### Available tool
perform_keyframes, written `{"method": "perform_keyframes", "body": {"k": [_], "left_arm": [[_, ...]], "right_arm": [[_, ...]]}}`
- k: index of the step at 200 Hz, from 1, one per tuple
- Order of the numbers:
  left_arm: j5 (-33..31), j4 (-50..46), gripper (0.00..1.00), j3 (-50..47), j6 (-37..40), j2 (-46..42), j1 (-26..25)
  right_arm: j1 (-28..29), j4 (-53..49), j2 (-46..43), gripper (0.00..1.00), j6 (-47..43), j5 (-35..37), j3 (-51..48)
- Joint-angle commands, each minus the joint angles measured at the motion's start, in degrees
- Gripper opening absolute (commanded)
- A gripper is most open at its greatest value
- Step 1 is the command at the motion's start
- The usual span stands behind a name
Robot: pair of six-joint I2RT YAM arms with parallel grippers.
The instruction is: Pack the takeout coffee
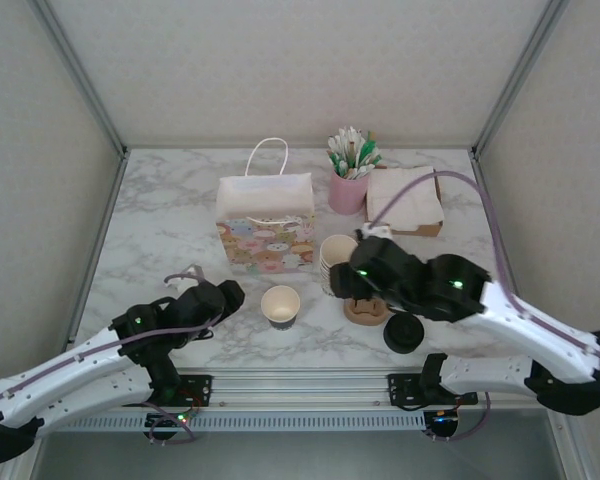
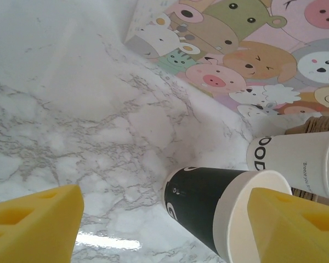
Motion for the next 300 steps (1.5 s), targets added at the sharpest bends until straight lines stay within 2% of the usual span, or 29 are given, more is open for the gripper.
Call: {"method": "perform_keyframes", "body": {"k": [1, 34, 66, 90, 115, 168, 239, 300], "left_arm": [[1.17, 3.41, 0.79, 1.97, 4.50, 2.70, -0.55], [0.61, 3.44, 0.79, 3.74, 7.79, 5.36, -0.35], [3.80, 2.65, 0.81, 4.50, 9.21, 6.46, -0.25], [6.09, 2.73, 0.82, 3.40, 10.06, 5.88, 0.11], [7.86, 1.60, 0.82, 2.49, 10.26, 4.41, 0.71], [8.12, -0.45, 0.82, 0.50, 9.82, -0.51, 1.74], [6.96, -2.52, 0.82, 0.68, 9.30, -2.32, 2.47], [6.46, -2.31, 0.82, 0.52, 8.07, -1.69, 2.80]], "right_arm": [[-0.07, -16.13, -3.33, 0.81, 16.35, 7.04, 0.46], [-1.68, -30.47, -5.64, 0.89, 35.09, 8.33, -0.89], [-6.73, -32.04, -8.45, 0.92, 42.56, 3.66, -5.67], [-12.56, -26.05, -9.50, 0.93, 41.23, -3.75, -12.49], [-19.04, -19.52, -8.14, 0.90, 38.66, -11.89, -18.65], [-27.83, -8.69, -8.61, 0.85, 40.25, -20.65, -30.76], [-34.51, -5.76, -2.99, 0.89, 37.11, -21.79, -32.74], [-39.69, -4.28, -3.46, 0.91, 34.87, -23.34, -36.27]]}}
